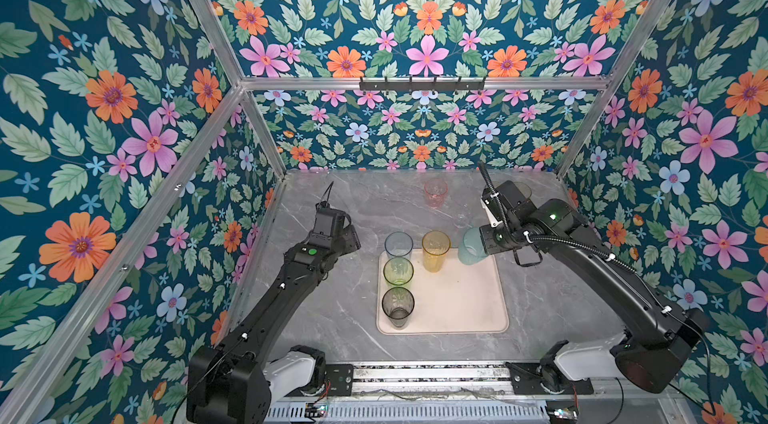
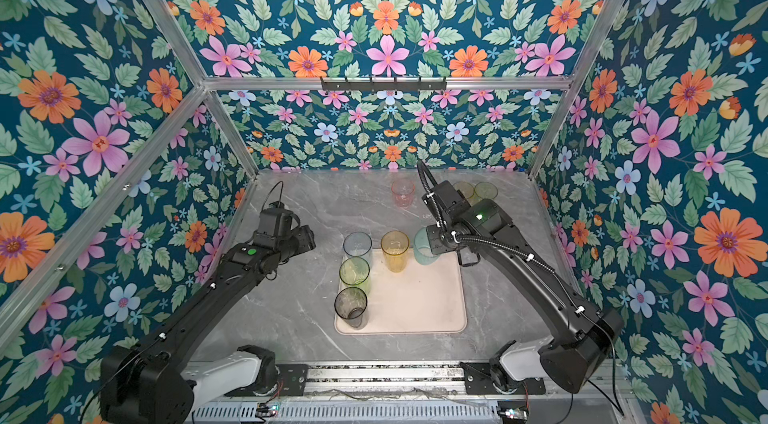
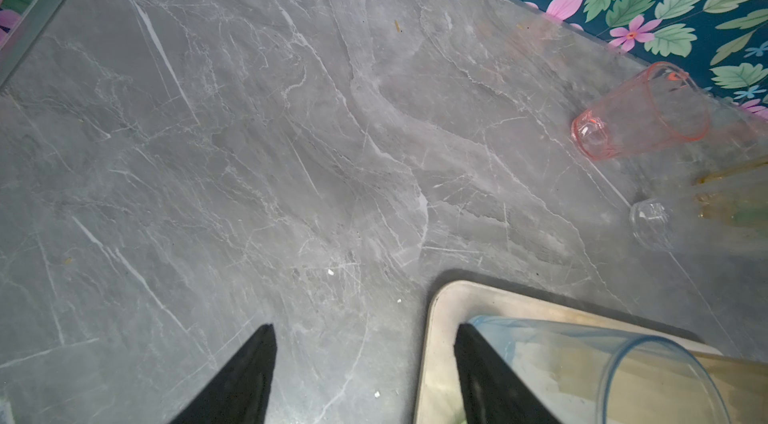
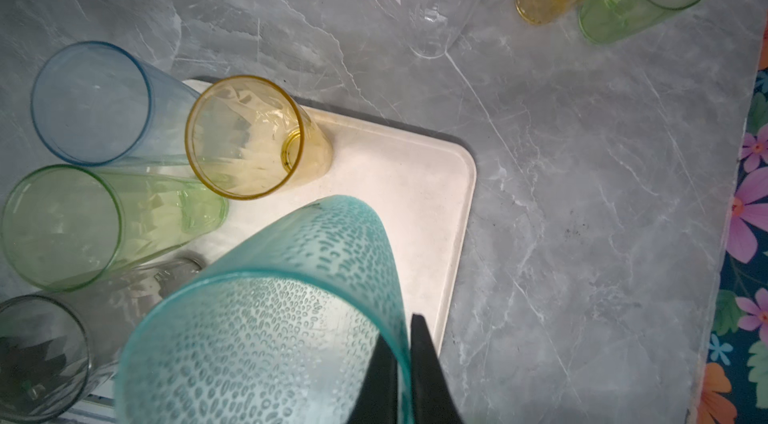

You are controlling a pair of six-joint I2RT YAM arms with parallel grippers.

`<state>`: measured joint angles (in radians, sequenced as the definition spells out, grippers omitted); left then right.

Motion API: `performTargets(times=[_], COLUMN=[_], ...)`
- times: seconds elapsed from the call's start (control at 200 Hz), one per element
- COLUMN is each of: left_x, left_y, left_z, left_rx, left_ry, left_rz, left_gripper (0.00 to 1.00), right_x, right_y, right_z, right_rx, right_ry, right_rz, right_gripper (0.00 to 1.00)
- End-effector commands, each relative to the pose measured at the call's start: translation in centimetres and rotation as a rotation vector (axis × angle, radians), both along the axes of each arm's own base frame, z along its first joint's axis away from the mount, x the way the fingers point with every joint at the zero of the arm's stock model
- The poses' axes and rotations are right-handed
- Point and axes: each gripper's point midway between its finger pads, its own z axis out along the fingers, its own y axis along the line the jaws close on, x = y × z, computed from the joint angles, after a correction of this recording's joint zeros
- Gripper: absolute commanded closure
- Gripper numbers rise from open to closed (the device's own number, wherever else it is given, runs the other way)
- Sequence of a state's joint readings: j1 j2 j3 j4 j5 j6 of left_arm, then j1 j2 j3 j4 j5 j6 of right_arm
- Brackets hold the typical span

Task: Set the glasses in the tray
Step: 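Lift the teal glass with the right gripper and carry it toward the tray, then lower the teal glass onto the tray nearer the robot than the yellow glass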

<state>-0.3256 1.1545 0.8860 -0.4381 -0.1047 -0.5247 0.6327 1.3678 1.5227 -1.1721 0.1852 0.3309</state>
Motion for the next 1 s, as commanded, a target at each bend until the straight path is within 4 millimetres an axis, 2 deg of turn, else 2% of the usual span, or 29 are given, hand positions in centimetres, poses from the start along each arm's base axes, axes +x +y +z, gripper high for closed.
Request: performTargets(times=[0.0,0.205,0.375,0.52,0.815,0.995], left_x=[0.5,0.4,0.2,0.1,0.0,-0.2], left_y=[-0.2,-0.2,-0.2,-0.2,-0.2,-0.2], left_z=[0.5,0.2,-0.1,-0.2,-0.5,-0.5], left_rx=[-0.016,-0.020,-0.022,-0.021,-0.029,-0.030], left_ry=[-0.025,-0.019,-0.014,-0.012,-0.009,-0.011], left_rz=[0.004,0.006,0.004,0.005,0.005,0.006], left_gripper=[0.29,0.30,0.30,0.30,0.30,0.30], right_x=[-0.4,-1.6,-2.7,-3.1,-3.7,-3.8], right_y=[0.2,0.1,0.9,1.3,3.8,5.5], right_z=[-0.7,-3.3,-5.4,-6.6,-8.9,-9.6], right_rx=[0.016,-0.008,0.031,0.048,0.060,0.049], right_ry=[0.000,0.014,0.026,0.016,0.030,0.036], right_rz=[-0.016,-0.014,-0.005,-0.012,0.026,0.054], right_gripper=[1.00,1.00,1.00,1.00,1.00,1.00])
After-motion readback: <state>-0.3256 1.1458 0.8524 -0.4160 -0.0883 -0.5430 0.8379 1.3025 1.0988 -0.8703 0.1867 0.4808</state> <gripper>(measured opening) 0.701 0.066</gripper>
